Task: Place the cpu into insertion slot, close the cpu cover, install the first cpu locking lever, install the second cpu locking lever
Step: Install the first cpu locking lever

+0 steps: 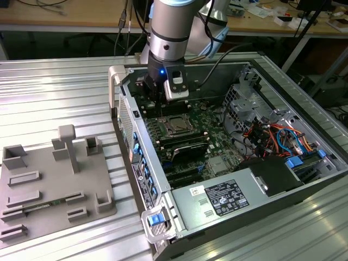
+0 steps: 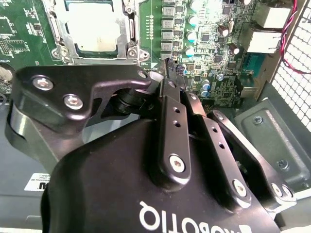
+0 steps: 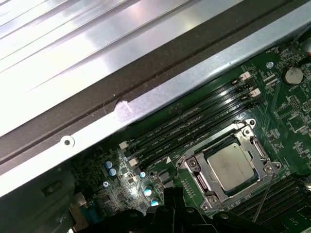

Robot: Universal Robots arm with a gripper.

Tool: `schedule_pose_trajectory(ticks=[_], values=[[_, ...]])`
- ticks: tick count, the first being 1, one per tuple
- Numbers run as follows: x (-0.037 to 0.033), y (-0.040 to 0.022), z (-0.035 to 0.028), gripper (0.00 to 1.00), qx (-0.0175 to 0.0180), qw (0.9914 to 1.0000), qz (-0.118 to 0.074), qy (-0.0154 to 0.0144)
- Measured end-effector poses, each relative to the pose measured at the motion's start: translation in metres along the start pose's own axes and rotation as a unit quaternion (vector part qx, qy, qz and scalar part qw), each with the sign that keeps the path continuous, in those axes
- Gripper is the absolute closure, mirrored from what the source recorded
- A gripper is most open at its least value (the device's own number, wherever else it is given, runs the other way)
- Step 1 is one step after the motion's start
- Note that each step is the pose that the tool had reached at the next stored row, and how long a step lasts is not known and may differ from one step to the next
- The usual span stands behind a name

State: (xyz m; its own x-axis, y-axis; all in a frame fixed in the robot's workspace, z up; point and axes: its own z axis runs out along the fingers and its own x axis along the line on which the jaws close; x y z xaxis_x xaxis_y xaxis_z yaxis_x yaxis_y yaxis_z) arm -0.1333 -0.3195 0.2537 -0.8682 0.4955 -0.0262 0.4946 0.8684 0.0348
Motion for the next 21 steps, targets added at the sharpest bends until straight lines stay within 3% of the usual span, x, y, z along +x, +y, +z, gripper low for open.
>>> schedule_pose_trajectory(ticks=[12,21], values=[[0.0036,0.0074,0.0003,0.89,0.0000,0.99998,-0.006,0.0004],[-0.0013,0.0136,0.0015,0.89,0.0003,0.99994,-0.011,0.0016]])
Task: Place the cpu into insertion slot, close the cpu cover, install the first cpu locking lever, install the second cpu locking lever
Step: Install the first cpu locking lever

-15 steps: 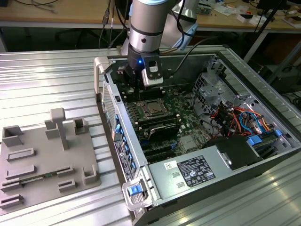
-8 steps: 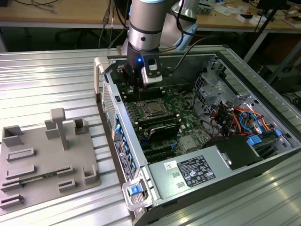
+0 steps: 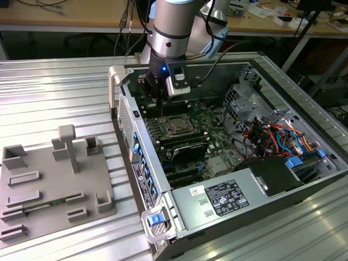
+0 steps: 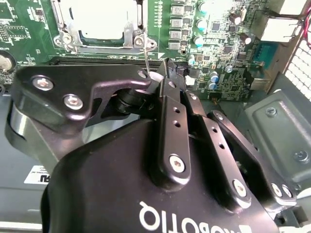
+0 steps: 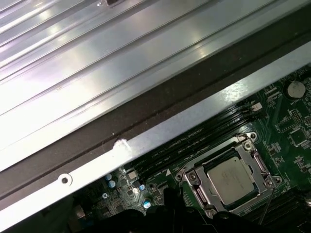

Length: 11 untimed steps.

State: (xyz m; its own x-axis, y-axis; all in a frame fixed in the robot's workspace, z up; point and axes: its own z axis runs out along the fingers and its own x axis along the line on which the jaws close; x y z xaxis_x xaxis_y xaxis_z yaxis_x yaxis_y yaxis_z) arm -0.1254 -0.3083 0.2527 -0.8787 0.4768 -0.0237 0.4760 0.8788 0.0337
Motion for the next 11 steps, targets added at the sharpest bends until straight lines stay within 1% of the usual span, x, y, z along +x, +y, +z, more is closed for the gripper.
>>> schedule_pose_trajectory(ticks=[3,8,11], values=[[-0.0053,0.0031,0.0006,0.89,0.0001,1.00000,-0.001,0.0003],[-0.0166,0.0096,0.0017,0.89,0.0006,1.00000,-0.001,0.0012],[-0.0185,0.0107,0.0019,0.89,0.0006,1.00000,-0.001,0.0014]])
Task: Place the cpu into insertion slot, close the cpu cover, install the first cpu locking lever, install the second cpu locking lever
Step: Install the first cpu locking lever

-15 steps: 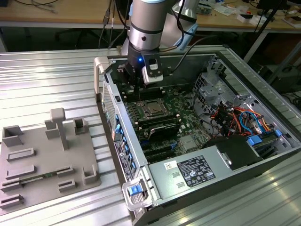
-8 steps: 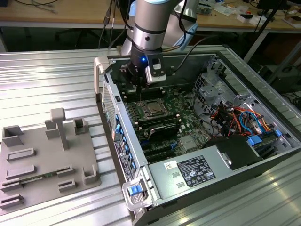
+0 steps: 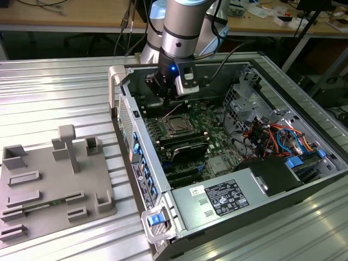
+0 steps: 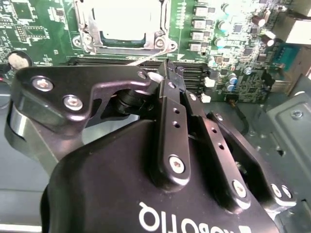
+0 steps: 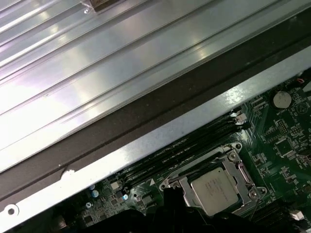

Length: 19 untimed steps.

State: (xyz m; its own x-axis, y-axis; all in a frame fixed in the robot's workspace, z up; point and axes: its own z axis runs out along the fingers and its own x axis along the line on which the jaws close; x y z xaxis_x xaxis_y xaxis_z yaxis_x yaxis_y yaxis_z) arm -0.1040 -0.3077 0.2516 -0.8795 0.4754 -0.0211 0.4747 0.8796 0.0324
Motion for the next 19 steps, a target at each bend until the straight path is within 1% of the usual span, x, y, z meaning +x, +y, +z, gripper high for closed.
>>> schedule_pose_trajectory(ticks=[3,5,7,8,19], values=[[-0.0001,0.0001,0.0001,0.89,-0.0002,0.99996,-0.009,0.0003],[-0.0002,0.0002,0.0004,0.89,-0.0006,0.99960,-0.028,0.0010],[-0.0005,0.0003,0.0007,0.89,-0.0010,0.99889,-0.047,0.0015],[-0.0006,0.0003,0.0007,0.89,-0.0011,0.99874,-0.050,0.0016],[-0.0006,0.0004,0.0007,0.89,-0.0012,0.99860,-0.053,0.0017]])
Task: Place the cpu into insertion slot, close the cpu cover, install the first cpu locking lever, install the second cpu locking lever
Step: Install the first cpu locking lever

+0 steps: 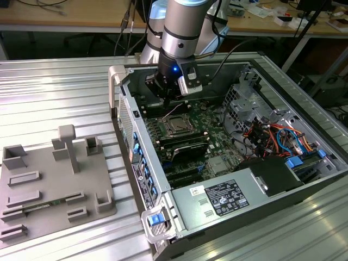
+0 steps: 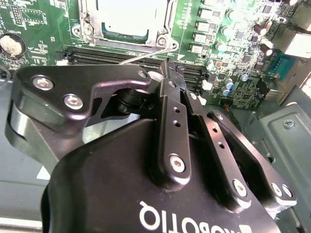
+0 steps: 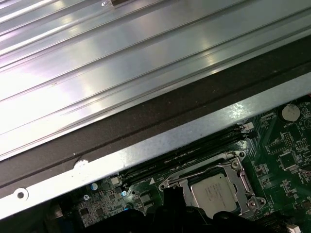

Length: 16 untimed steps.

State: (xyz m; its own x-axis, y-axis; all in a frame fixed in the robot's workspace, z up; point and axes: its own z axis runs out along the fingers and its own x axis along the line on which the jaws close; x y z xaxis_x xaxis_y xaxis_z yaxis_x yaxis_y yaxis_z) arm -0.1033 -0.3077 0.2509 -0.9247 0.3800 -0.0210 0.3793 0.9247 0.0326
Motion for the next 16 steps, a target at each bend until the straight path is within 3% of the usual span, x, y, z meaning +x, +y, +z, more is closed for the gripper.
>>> schedule_pose_trajectory(ticks=[6,8,10,12,16], values=[[-0.0025,0.0010,0.0003,0.89,-0.0001,1.00000,-0.002,0.0001],[-0.0041,0.0016,0.0005,0.89,-0.0004,0.99984,-0.018,0.0006],[-0.0042,0.0017,0.0013,0.89,-0.0011,0.99862,-0.052,0.0017],[-0.0043,0.0017,0.0018,0.89,-0.0015,0.99744,-0.071,0.0023],[-0.0045,0.0018,0.0025,0.89,-0.0023,0.99405,-0.109,0.0035]])
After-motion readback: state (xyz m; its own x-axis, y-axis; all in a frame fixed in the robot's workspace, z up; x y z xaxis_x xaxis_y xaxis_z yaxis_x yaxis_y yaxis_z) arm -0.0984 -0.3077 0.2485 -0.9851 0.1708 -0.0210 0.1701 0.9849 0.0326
